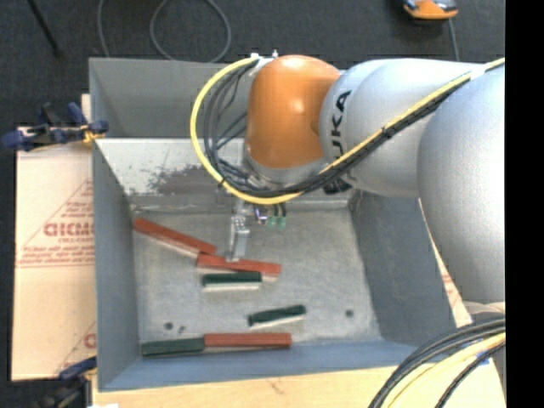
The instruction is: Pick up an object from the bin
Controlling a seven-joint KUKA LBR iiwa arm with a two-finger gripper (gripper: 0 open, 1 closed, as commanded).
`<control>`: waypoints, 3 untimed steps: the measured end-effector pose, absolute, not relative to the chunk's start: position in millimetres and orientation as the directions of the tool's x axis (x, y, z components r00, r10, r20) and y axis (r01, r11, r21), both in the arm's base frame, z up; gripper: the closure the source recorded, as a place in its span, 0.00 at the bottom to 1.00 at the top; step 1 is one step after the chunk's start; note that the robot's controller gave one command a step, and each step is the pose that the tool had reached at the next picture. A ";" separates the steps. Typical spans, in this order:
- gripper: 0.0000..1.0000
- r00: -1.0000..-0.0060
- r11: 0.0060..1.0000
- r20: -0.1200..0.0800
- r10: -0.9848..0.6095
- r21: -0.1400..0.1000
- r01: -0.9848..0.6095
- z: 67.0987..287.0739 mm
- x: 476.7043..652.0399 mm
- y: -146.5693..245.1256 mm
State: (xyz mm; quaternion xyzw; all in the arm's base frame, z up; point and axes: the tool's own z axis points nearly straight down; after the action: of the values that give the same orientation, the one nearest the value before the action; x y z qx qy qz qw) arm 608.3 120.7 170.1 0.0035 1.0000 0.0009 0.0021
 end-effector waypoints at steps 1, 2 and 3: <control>0.00 -1.000 1.000 0.000 -0.031 0.000 -0.031 67.3 644.4 150.5; 1.00 -1.000 1.000 -0.013 -0.029 0.004 -0.029 75.1 648.0 151.1; 0.00 -1.000 1.000 -0.007 -0.028 0.002 -0.028 72.3 646.2 150.3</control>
Offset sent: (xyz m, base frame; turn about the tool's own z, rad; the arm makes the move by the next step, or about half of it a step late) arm 0.0355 0.0306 -0.1001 -0.0432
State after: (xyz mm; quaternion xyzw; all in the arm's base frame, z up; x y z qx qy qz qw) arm 646.2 150.3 72.3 -0.0142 0.9999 0.0011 0.0035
